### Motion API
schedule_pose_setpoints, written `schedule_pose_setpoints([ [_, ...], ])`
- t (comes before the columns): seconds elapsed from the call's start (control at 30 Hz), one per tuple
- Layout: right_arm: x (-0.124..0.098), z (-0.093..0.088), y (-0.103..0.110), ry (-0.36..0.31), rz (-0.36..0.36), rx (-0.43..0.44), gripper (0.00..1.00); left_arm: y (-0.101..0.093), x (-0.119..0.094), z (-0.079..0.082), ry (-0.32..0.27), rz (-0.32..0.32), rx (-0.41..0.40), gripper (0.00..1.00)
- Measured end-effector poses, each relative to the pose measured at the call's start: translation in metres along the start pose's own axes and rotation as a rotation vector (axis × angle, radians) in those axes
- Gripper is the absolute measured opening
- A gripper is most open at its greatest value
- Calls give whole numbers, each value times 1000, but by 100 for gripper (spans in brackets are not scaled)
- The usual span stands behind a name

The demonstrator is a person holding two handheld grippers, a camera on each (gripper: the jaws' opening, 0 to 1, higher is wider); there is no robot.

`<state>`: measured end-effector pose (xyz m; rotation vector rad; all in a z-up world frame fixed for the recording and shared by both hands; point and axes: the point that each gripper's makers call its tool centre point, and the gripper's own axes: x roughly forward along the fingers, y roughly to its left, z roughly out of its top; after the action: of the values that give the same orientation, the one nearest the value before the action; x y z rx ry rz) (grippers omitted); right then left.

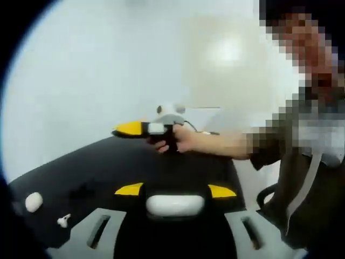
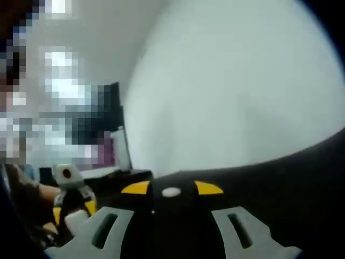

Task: Pick up three earphones and place each one into its charging case using tactile feedback, ensure that each earphone is properly inserted and securely positioned inside the case.

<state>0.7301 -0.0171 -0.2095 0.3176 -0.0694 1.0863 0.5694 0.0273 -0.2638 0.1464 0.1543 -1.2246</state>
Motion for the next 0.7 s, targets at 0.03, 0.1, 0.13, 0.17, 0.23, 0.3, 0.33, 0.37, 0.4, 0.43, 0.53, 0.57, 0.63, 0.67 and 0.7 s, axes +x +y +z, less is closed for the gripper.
schedule_pose_setpoints([
  [0.03,-1,1,-1,-4,-2,2,32,-3,6,1,-2,-23,1,42],
  [0.1,-1,3,-3,-10,-7,7,32,-7,16,-6,32,-57,14,42],
  [0.13,-2,4,-4,-13,-9,8,32,-7,19,-14,65,-60,26,42],
  [0.17,-2,5,-4,-16,-10,8,32,-6,19,-22,89,-61,16,42],
  [0.23,-2,8,-3,-27,-7,11,32,-5,16,-30,88,-70,-42,42],
  [0.3,-2,11,-1,-35,2,11,32,1,8,-35,108,-53,-78,42],
  [0.33,-1,11,0,-37,6,11,32,3,4,-40,132,-48,-77,42],
  [0.37,-1,12,2,-39,11,11,32,5,0,-43,143,-37,-63,42],
  [0.4,-1,12,2,-38,13,11,32,7,-4,-46,153,-26,-37,42],
  [0.43,0,12,4,-36,15,9,32,7,-7,-48,165,-20,-9,42],
  [0.53,0,12,10,-18,41,-19,32,8,-21,-44,165,11,-7,43],
  [0.57,0,13,16,-12,66,-29,32,9,-25,-42,158,26,-21,43],
  [0.63,0,13,27,3,105,-44,32,14,-39,-34,130,95,-65,43],
  [0.67,0,12,32,11,115,-65,32,17,-46,-30,107,143,-108,42],
  [0.7,1,10,39,28,140,-103,32,20,-53,-30,103,211,-178,41],
])
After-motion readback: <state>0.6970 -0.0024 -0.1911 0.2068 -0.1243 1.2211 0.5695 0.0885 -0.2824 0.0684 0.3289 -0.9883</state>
